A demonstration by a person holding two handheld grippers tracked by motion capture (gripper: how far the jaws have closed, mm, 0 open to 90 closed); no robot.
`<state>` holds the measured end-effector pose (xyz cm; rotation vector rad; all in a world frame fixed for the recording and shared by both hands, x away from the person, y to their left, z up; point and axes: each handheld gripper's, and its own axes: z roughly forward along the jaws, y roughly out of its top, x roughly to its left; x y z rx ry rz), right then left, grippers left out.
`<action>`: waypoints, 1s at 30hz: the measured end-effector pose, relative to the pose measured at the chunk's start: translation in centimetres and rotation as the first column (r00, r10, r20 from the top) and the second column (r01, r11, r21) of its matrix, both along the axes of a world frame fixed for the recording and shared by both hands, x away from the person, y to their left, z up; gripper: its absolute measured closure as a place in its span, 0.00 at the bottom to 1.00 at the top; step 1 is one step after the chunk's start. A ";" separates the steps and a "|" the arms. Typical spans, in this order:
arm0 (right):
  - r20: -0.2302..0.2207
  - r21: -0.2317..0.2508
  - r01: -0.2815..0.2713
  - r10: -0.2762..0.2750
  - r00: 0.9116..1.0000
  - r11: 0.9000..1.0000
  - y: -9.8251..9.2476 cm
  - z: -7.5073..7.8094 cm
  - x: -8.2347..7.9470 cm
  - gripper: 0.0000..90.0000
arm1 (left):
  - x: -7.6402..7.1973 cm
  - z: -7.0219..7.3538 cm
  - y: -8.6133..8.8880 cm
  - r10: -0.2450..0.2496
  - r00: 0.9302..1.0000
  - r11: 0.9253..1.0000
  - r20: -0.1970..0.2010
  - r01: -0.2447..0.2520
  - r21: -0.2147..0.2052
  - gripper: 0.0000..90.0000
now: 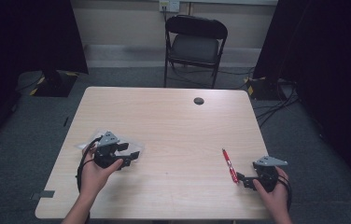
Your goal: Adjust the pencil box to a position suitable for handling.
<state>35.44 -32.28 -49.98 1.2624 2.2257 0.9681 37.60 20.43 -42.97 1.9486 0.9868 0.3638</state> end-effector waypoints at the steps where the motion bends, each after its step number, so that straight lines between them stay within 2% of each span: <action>1: -0.001 0.000 0.001 -0.001 1.000 1.000 0.0 0.0 0.0 0.15 | 0.0 0.0 0.0 0.000 1.000 1.000 0.000 0.000 0.000 0.44; 4: -0.001 0.000 0.001 -0.001 1.000 1.000 0.0 0.0 0.0 0.15 | 0.3 -0.1 -0.6 -0.005 1.000 1.000 0.005 0.005 0.012 0.46; 5: -0.001 0.000 0.001 -0.001 1.000 1.000 0.0 0.0 0.0 0.15 | 0.4 -0.4 -0.7 -0.006 1.000 1.000 -0.016 0.006 0.013 0.49; 8: -0.001 0.000 0.001 -0.001 1.000 1.000 0.0 0.0 0.0 0.15 | 0.3 -0.6 -0.6 -0.003 0.999 1.000 -0.033 0.004 0.014 0.56; 9: -0.001 0.000 0.001 -0.001 1.000 1.000 0.0 0.0 0.0 0.15 | 0.2 -0.6 -0.5 0.003 0.999 1.000 -0.041 -0.003 0.018 0.56; 10: -0.001 0.000 0.001 -0.001 1.000 1.000 0.0 0.0 0.0 0.15 | 0.1 -0.6 -0.4 0.007 0.999 1.000 -0.047 -0.006 0.013 0.60; 12: -0.001 0.000 0.001 -0.001 1.000 1.000 0.0 0.0 0.0 0.15 | -0.3 -0.4 0.1 0.016 0.998 1.000 -0.062 -0.014 0.028 0.67; 13: -0.001 0.000 0.001 -0.001 1.000 1.000 0.0 0.0 0.0 0.15 | -0.5 -0.3 0.5 0.010 0.998 0.999 -0.067 -0.007 0.044 0.67; 14: -0.001 0.000 0.001 -0.001 1.000 1.000 0.0 0.0 0.0 0.15 | -0.8 -0.4 0.7 0.025 0.997 0.999 -0.076 -0.021 0.042 0.69; 16: 0.000 0.000 0.000 0.000 1.000 1.000 0.0 0.0 0.0 0.15 | -1.3 -0.4 1.3 0.035 0.996 0.998 -0.085 -0.030 0.062 0.71; 19: -0.001 0.000 0.001 -0.001 1.000 1.000 0.0 0.0 0.0 0.15 | -1.8 -0.5 2.2 0.050 0.995 0.997 -0.092 -0.044 0.067 0.69; 22: -0.001 0.000 0.001 -0.001 1.000 1.000 0.0 0.0 0.0 0.15 | -2.0 -0.1 2.2 0.058 0.996 0.998 -0.074 -0.056 0.035 0.65; 25: -0.001 0.000 0.000 0.000 1.000 1.000 0.0 0.0 0.0 0.15 | -2.0 0.4 1.2 0.039 0.998 0.999 -0.044 -0.038 0.007 0.59; 30: -0.001 0.000 0.000 0.000 1.000 1.000 0.0 0.0 0.0 0.15 | -1.9 0.6 -0.1 0.017 1.000 1.000 -0.021 -0.017 0.004 0.55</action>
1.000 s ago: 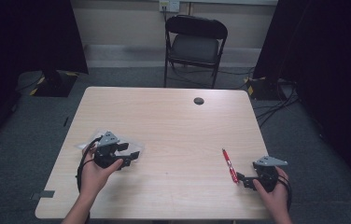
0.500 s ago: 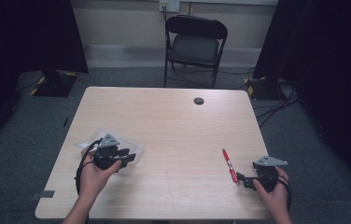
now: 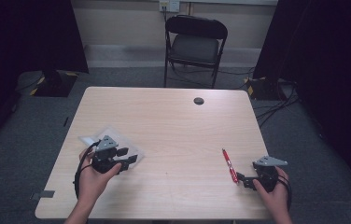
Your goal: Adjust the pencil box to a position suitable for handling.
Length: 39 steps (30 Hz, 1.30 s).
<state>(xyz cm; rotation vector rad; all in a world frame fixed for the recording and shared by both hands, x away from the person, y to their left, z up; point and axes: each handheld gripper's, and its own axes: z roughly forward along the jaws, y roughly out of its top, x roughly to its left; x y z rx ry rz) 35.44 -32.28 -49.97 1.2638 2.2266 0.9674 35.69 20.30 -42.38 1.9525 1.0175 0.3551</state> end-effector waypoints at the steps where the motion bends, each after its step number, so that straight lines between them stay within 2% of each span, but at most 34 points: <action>1: 0.000 0.000 0.000 0.000 1.000 1.000 0.0 0.0 0.0 0.15 | 0.1 0.1 -0.5 -0.011 1.000 1.000 0.008 0.011 0.000 0.55; 6: 0.000 0.000 0.000 0.000 1.000 1.000 0.0 0.0 0.0 0.15 | 0.2 -0.1 -1.4 -0.010 1.000 1.000 0.019 0.010 0.001 0.53; 8: 0.000 0.000 0.000 0.000 1.000 1.000 0.0 0.0 0.0 0.15 | 0.4 -0.5 -2.1 -0.024 1.000 1.000 0.018 0.023 0.013 0.53; 10: 0.000 0.000 0.000 0.000 1.000 1.000 0.0 0.0 0.0 0.15 | 0.4 -0.7 -2.5 -0.015 1.000 1.000 0.012 0.015 0.010 0.53; 12: 0.000 0.000 0.000 0.000 1.000 1.000 0.0 0.0 0.0 0.15 | 0.5 -1.0 -3.0 -0.031 1.000 1.000 0.006 0.031 0.007 0.54; 15: 0.000 0.000 0.000 0.000 1.000 1.000 0.0 0.0 0.0 0.15 | 0.7 -1.7 -4.3 -0.036 0.999 0.999 -0.002 0.037 0.029 0.54; 18: 0.000 0.000 0.000 0.000 1.000 1.000 0.0 0.0 0.0 0.15 | 0.9 -2.4 -4.8 -0.031 0.999 0.999 -0.008 0.032 0.043 0.54; 22: 0.000 0.000 0.000 0.000 1.000 1.000 0.0 0.0 0.0 0.15 | 1.0 -3.1 -4.6 -0.014 1.000 0.998 -0.021 0.015 0.063 0.54; 26: 0.000 0.000 -0.001 0.001 1.000 1.000 0.0 0.0 0.0 0.15 | 1.0 -3.3 -4.1 -0.030 0.999 0.997 -0.023 0.032 0.073 0.54; 30: 0.000 0.000 0.000 0.000 1.000 1.000 0.0 0.0 0.0 0.15 | 0.8 -3.2 -3.9 -0.011 1.000 0.998 -0.020 0.013 0.062 0.53; 31: 0.000 0.000 0.000 0.000 1.000 1.000 0.0 0.0 0.0 0.15 | 0.9 -3.2 -3.6 -0.012 1.000 0.997 -0.011 0.013 0.081 0.53; 32: 0.000 0.000 0.000 0.000 1.000 1.000 0.0 0.0 0.0 0.15 | 0.9 -3.2 -3.6 -0.012 1.000 0.997 -0.011 0.013 0.081 0.53; 33: 0.000 0.000 -0.001 0.001 1.000 1.000 0.0 0.0 0.0 0.15 | 0.8 -3.3 -3.5 0.003 1.000 0.998 -0.015 -0.002 0.063 0.54; 34: 0.000 0.000 0.000 0.000 1.000 1.000 0.0 0.0 0.0 0.15 | 0.8 -3.3 -3.5 0.003 1.000 0.998 -0.015 -0.002 0.063 0.54; 35: 0.000 0.000 0.000 0.000 1.000 1.000 0.0 0.0 0.0 0.15 | 0.8 -3.2 -3.2 0.001 1.000 0.997 -0.017 0.001 0.080 0.54; 36: 0.001 0.000 0.000 0.000 1.000 1.000 0.0 0.0 0.0 0.15 | 0.8 -3.2 -3.2 0.007 1.000 0.998 -0.020 -0.006 0.061 0.55; 38: 0.000 0.000 0.000 0.000 1.000 1.000 0.0 0.0 0.0 0.15 | 0.7 -3.2 -2.9 0.006 1.000 0.997 -0.019 -0.005 0.077 0.55; 39: 0.000 0.000 0.000 0.000 1.000 1.000 0.0 0.0 0.0 0.15 | 0.7 -3.2 -2.8 0.015 1.000 0.998 -0.019 -0.014 0.064 0.55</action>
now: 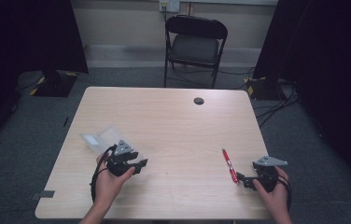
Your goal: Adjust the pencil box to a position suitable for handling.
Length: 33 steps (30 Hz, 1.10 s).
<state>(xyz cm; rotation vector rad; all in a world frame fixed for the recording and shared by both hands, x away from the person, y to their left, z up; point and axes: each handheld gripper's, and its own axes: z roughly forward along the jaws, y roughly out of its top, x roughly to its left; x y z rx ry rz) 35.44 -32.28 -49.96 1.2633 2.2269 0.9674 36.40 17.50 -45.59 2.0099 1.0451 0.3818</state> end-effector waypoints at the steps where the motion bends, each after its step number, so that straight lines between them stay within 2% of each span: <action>1: 0.000 0.000 0.000 0.000 1.000 1.000 0.0 0.0 0.0 0.15 | 0.0 0.0 0.2 -0.005 1.000 1.000 0.004 0.005 0.006 0.55; 3: 0.000 0.000 0.000 0.000 1.000 1.000 0.0 0.0 0.0 0.15 | 0.0 0.0 0.5 0.012 1.000 1.000 -0.002 -0.012 0.000 0.55; 8: 0.000 0.000 0.000 0.000 1.000 1.000 0.0 0.0 0.0 0.15 | 0.2 0.0 2.1 0.048 0.999 0.999 0.005 -0.048 0.018 0.55; 10: 0.000 0.000 0.000 0.000 1.000 1.000 0.0 0.0 0.0 0.15 | 0.4 -0.1 2.8 0.077 0.997 0.997 0.003 -0.077 -0.009 0.55; 14: 0.000 0.001 0.000 0.000 1.000 1.000 0.0 0.0 0.0 0.15 | 0.3 -0.1 3.4 0.077 0.997 0.997 0.002 -0.077 -0.004 0.54; 16: 0.000 0.000 0.000 0.000 1.000 1.000 0.0 0.0 0.0 0.15 | 0.2 -0.1 3.3 0.064 0.998 0.998 0.001 -0.064 0.002 0.54; 17: 0.000 0.000 0.000 0.000 1.000 1.000 0.0 0.0 0.0 0.15 | 0.1 -0.2 3.1 0.062 0.998 0.998 -0.006 -0.062 0.024 0.54; 18: 0.000 0.000 0.000 0.000 1.000 1.000 0.0 0.0 0.0 0.15 | 0.1 -0.3 3.0 0.064 0.998 0.998 -0.007 -0.064 0.010 0.54; 19: 0.000 0.000 0.000 0.000 1.000 1.000 0.0 0.0 0.0 0.15 | 0.1 -0.5 3.0 0.070 0.997 0.997 -0.017 -0.070 0.030 0.55; 21: 0.000 0.000 0.000 0.000 1.000 1.000 0.0 0.0 0.0 0.15 | 0.1 -0.7 3.0 0.072 0.997 0.997 -0.019 -0.072 0.035 0.55; 22: 0.000 0.000 0.000 0.000 1.000 1.000 0.0 0.0 0.0 0.15 | 0.0 -1.0 2.9 0.077 0.996 0.996 -0.036 -0.075 0.042 0.58; 33: 0.000 0.000 0.000 0.000 1.000 1.000 0.0 0.0 0.0 0.15 | 0.2 -2.1 2.3 0.086 0.992 0.994 -0.093 -0.079 0.081 0.72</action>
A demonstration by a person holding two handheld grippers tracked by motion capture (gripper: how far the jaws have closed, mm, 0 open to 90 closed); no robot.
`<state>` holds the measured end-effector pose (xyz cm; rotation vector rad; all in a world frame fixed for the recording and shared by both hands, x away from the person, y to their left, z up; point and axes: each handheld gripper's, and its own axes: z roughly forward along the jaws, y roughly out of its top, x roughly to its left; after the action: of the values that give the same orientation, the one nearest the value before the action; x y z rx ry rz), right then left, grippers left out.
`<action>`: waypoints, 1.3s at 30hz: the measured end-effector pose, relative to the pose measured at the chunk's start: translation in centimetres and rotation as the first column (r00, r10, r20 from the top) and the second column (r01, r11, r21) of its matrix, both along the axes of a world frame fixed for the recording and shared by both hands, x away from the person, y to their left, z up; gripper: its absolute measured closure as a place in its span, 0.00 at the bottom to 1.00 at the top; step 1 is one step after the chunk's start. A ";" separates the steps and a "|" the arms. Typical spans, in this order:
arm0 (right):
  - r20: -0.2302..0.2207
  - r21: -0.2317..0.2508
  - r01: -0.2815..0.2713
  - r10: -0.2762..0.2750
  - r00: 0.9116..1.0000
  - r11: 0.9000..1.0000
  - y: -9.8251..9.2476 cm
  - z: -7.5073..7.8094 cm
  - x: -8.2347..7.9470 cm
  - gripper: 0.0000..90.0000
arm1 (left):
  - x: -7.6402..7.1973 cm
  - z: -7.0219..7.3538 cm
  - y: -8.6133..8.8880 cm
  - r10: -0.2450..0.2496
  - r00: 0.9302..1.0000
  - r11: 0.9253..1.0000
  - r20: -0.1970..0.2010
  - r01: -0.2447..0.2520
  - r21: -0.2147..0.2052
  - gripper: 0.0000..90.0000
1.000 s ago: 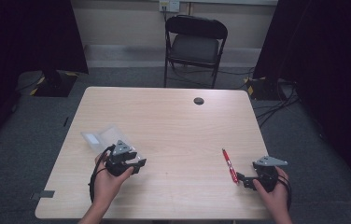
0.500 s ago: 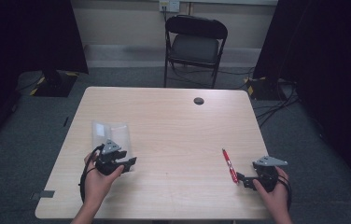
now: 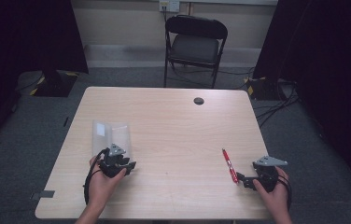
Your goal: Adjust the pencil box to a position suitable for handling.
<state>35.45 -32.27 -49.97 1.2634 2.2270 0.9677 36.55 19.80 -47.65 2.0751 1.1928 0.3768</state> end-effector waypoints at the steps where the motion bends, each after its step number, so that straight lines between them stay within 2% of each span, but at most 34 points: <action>1: 0.000 -0.001 0.000 0.000 1.000 1.000 0.0 0.0 0.0 0.15 | 0.0 -0.1 0.0 0.000 1.000 1.000 -0.013 0.000 0.005 0.72; 11: 0.000 0.000 0.000 0.000 1.000 1.000 0.0 0.0 0.0 0.15 | 0.1 -0.1 0.2 -0.001 0.999 1.000 -0.036 0.001 -0.002 0.80; 15: 0.000 -0.001 0.000 0.000 1.000 1.000 0.0 0.0 0.0 0.15 | 0.1 0.0 0.5 -0.001 1.000 1.000 -0.031 0.001 0.004 0.84; 19: 0.000 0.000 0.000 0.000 1.000 1.000 0.0 0.0 0.0 0.15 | 0.1 -0.1 0.6 -0.002 0.999 1.000 -0.035 0.002 -0.007 0.87; 25: 0.000 0.000 0.000 0.000 1.000 1.000 0.0 0.0 0.0 0.15 | 0.2 -0.1 0.7 0.000 0.999 1.000 -0.044 -0.001 -0.025 0.88; 28: 0.000 0.000 0.000 0.000 1.000 1.000 0.0 0.0 0.0 0.15 | 0.2 -0.1 0.6 0.006 0.999 1.000 -0.044 -0.007 -0.020 0.88; 29: 0.000 0.000 0.000 0.000 1.000 1.000 0.0 0.0 0.0 0.15 | 0.2 -0.1 0.6 0.012 0.999 0.999 -0.044 -0.013 -0.032 0.88; 31: 0.000 0.000 0.000 0.000 1.000 1.000 0.0 0.0 0.0 0.15 | 0.2 -0.1 0.6 0.018 0.999 0.999 -0.045 -0.020 -0.032 0.87; 33: 0.000 0.000 0.000 0.000 1.000 1.000 0.0 0.0 0.0 0.15 | 0.3 -0.3 0.5 0.029 0.999 0.999 -0.038 -0.029 -0.014 0.80; 37: 0.000 0.000 0.000 0.000 1.000 1.000 0.0 0.0 0.0 0.15 | 0.5 -0.6 0.5 0.048 0.998 0.998 -0.045 -0.049 -0.028 0.77; 39: 0.000 -0.001 0.000 0.000 1.000 1.000 0.0 0.0 0.0 0.15 | 0.6 -0.6 0.5 0.040 0.998 0.999 -0.053 -0.042 -0.033 0.79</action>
<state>35.44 -32.28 -49.96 1.2629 2.2270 0.9672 37.19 20.29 -48.29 2.0451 1.2655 0.3205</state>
